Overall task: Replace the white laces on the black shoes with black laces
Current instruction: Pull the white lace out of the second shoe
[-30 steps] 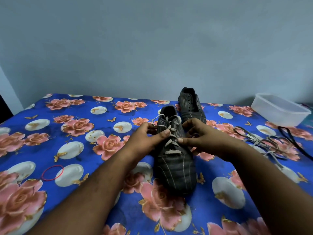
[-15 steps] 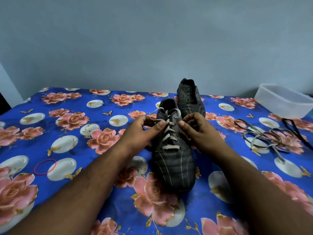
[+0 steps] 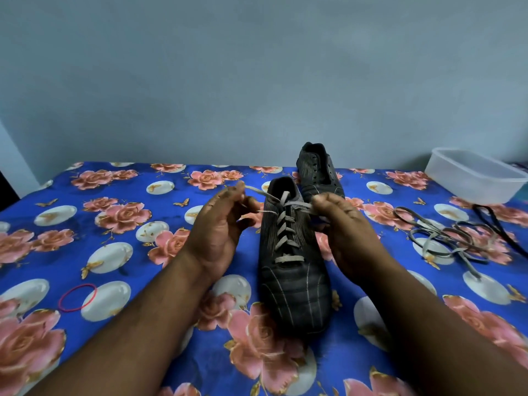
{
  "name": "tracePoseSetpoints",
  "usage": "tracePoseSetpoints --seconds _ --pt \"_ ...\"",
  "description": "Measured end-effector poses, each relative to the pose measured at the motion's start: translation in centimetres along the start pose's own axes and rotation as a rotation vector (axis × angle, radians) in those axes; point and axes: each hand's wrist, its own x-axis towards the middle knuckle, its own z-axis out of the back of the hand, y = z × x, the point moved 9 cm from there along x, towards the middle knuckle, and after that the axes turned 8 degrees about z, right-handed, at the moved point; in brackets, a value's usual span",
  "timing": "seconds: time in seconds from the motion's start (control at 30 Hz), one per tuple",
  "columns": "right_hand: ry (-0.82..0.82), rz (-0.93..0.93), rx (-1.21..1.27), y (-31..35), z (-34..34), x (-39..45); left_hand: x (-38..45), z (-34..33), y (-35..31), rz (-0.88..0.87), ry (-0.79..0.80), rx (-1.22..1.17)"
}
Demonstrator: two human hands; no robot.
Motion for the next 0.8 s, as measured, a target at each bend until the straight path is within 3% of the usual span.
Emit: tracePoseSetpoints --seconds 0.13,0.3,0.4,0.47,0.53,0.67,0.73,0.8 --pt "-0.128 0.035 0.100 1.1 2.7 0.8 0.5 2.1 -1.3 -0.021 -0.052 -0.234" --pt "0.043 0.183 -0.322 1.4 1.4 0.1 0.8 4.8 -2.5 -0.055 -0.177 -0.302" --pt "0.148 0.378 -0.680 1.8 -0.5 -0.2 0.9 7.8 -2.5 -0.051 -0.400 -0.234" --pt "0.158 0.463 -0.782 2.2 -1.0 -0.3 0.9 10.2 -2.6 -0.060 -0.573 -0.112" --pt "0.128 0.428 -0.672 2.4 -0.7 -0.2 0.8 12.2 -3.1 -0.080 -0.692 0.046" --pt "0.034 0.175 -0.079 2.0 1.1 0.2 0.7 13.4 -4.3 -0.147 -0.785 0.370" --pt "-0.016 0.117 0.098 2.3 2.2 0.5 1.4 11.3 -4.1 -0.172 -0.670 0.641" --pt "-0.056 0.103 0.253 2.9 3.1 0.7 2.1 8.0 -2.4 -0.160 -0.440 0.839"
